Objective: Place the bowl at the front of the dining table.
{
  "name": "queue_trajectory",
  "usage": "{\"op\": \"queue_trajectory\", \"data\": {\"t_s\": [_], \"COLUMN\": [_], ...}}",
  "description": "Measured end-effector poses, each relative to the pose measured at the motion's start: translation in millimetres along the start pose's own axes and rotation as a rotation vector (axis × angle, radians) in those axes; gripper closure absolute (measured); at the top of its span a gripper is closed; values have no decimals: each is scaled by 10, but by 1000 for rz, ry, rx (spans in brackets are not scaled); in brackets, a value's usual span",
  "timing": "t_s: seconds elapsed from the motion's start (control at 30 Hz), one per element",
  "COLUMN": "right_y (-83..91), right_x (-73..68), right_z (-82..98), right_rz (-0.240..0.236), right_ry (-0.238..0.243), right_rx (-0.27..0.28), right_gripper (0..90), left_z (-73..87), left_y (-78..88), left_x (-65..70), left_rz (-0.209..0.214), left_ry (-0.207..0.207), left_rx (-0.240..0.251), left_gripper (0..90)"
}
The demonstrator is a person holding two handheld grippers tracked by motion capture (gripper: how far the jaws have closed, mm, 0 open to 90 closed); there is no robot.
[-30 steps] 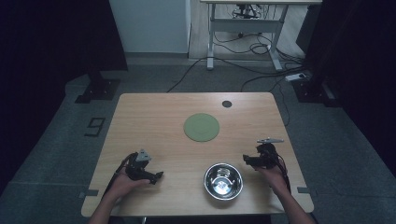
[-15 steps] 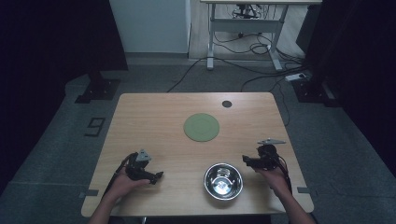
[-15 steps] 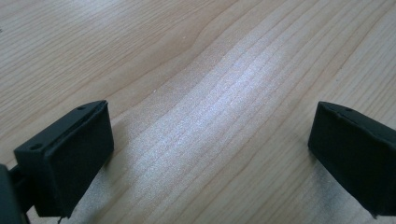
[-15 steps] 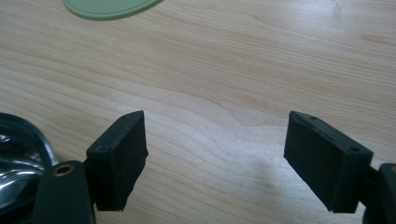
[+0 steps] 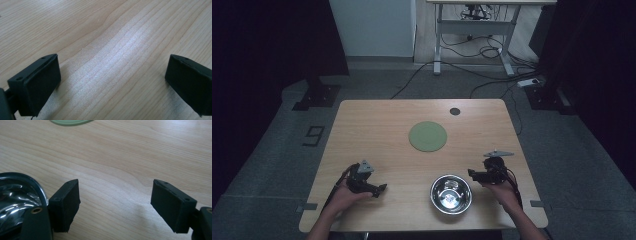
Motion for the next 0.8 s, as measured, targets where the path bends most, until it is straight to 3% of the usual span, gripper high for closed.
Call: {"op": "queue_trajectory", "data": {"t_s": [0.53,0.8], "right_y": [-100,-119], "right_x": [-96,-113], "right_z": [52,60], "right_rz": [0,-4], "right_ry": [74,78], "right_rx": [-77,-88], "right_gripper": [251,260], "left_z": [0,0], "left_y": [0,0], "left_x": [0,0], "left_rz": [0,0], "left_ry": [0,0], "left_rx": [0,0], "left_gripper": [1,1]}}
Point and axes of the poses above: each handheld gripper's, and its own axes: y roughly backward along the jaws, z roughly out of its underside, x roughly to its right, the point moved 2 cm from there along -y, roughly forward along the jaws, and after that the axes turned 1 degree about y, right-handed, at the moved point
